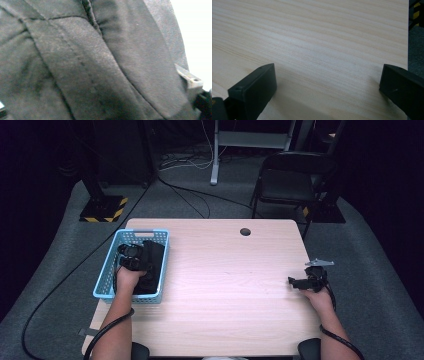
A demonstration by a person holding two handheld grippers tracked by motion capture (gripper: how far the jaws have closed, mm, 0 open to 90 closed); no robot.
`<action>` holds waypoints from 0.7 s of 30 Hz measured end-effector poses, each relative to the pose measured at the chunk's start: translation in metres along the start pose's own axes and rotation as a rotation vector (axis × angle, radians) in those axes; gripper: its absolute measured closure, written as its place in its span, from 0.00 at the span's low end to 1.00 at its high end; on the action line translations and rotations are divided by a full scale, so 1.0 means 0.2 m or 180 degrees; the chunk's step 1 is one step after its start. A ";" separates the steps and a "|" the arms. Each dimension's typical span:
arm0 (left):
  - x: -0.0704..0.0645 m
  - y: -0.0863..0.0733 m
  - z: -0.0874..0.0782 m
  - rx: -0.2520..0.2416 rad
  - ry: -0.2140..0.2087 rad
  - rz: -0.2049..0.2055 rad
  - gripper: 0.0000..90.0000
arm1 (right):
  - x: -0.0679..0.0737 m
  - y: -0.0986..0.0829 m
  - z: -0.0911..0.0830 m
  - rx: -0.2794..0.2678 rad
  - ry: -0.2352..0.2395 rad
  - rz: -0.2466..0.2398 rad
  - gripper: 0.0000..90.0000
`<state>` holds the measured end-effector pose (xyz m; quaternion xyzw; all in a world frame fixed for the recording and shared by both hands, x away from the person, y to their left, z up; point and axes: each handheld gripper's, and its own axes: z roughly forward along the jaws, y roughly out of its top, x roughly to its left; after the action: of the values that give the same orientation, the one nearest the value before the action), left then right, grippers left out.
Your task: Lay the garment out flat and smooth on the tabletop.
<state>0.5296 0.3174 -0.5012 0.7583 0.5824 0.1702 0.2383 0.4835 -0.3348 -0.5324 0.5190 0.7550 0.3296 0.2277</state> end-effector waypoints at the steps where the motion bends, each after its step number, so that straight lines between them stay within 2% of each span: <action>1: 0.00 0.00 -0.01 -0.0020 -0.0017 -0.0001 0.26 | 0.00 0.00 0.00 0.0000 0.0002 -0.0003 0.00; 6: 0.00 0.00 -0.04 -0.0058 -0.0008 0.0018 0.47 | 0.00 0.00 0.00 0.0001 0.0007 -0.0005 0.00; 11: -0.03 0.01 -0.05 -0.0048 0.0064 0.0099 0.59 | 0.00 0.00 0.00 0.0001 0.0007 -0.0005 0.00; 15: -0.08 0.03 -0.06 -0.0029 0.0252 0.0425 0.66 | 0.00 0.00 0.00 0.0001 0.0007 -0.0005 0.00; 16: -0.09 0.03 -0.07 -0.0047 0.0265 0.0460 0.68 | 0.00 0.00 0.00 0.0001 0.0007 -0.0006 0.00; 21: -0.05 0.01 -0.10 -0.0151 0.0141 0.0356 0.75 | 0.00 0.00 0.00 0.0001 0.0007 -0.0004 0.00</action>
<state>0.5178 0.3108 -0.4826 0.7799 0.5401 0.2137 0.2333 0.4834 -0.3347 -0.5324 0.5182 0.7557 0.3300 0.2271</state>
